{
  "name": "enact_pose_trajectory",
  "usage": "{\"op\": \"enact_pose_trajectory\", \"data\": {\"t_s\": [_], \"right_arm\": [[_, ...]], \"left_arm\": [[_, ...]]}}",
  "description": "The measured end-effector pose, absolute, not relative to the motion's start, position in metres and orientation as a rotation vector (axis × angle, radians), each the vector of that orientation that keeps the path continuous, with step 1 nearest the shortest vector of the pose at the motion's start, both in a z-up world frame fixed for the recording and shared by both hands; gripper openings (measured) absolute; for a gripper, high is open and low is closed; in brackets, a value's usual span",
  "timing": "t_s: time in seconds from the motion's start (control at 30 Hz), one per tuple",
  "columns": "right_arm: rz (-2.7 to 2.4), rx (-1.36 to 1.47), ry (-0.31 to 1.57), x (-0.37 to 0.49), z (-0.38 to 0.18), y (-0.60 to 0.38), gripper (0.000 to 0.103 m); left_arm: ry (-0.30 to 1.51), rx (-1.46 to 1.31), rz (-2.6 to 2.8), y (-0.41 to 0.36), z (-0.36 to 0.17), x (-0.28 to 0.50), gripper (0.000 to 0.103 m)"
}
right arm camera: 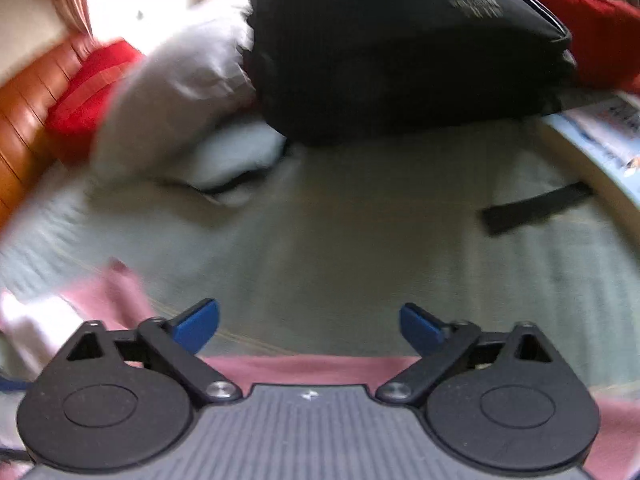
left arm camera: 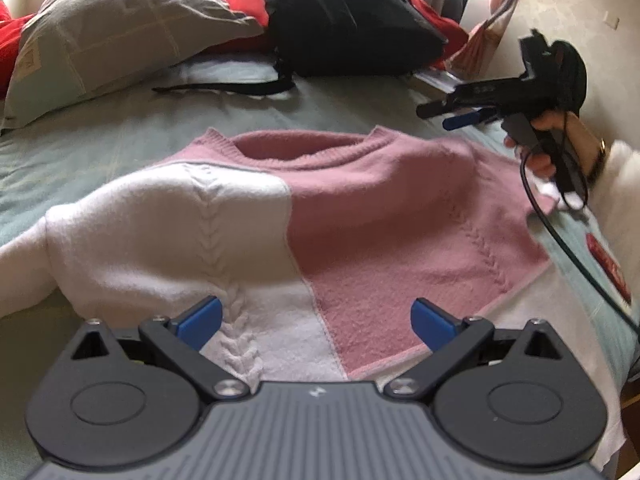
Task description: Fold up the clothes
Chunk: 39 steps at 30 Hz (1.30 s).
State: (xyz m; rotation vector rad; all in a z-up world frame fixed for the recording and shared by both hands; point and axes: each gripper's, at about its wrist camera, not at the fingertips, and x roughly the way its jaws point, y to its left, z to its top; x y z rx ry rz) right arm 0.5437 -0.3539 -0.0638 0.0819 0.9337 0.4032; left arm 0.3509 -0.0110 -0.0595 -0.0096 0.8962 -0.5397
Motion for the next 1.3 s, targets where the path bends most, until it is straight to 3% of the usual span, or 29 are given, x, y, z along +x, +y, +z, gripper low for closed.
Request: {"op": "enact_pose_trajectory", "data": {"t_s": [0.23, 0.53, 0.63, 0.7, 0.8, 1.17, 1.3], "right_arm": [[0.570, -0.199, 0.967, 0.540, -0.075, -0.330, 0.078], [0.632, -0.329, 0.974, 0.535, -0.091, -0.317, 0.076], [0.658, -0.362, 0.963, 0.520, -0.088, -0.315, 0.056], [0.667, -0.404, 0.944, 0.506, -0.084, -0.312, 0.033], [0.658, -0.500, 0.902, 0.487, -0.079, -0.304, 0.016], [0.463, -0.319, 0.702, 0.503, -0.050, -0.323, 0.012], [0.401, -0.286, 0.805, 0.520, -0.074, -0.319, 0.016]], "left_arm": [[0.910, 0.036, -0.555, -0.024, -0.070, 0.349, 0.100], [0.916, 0.065, -0.561, -0.031, -0.076, 0.348, 0.100], [0.915, 0.068, -0.560, -0.031, -0.076, 0.348, 0.100], [0.915, 0.070, -0.560, -0.031, -0.076, 0.348, 0.100], [0.914, 0.073, -0.559, -0.031, -0.077, 0.348, 0.100], [0.905, 0.057, -0.553, -0.028, -0.075, 0.350, 0.100], [0.904, 0.042, -0.547, -0.025, -0.075, 0.351, 0.100]]}}
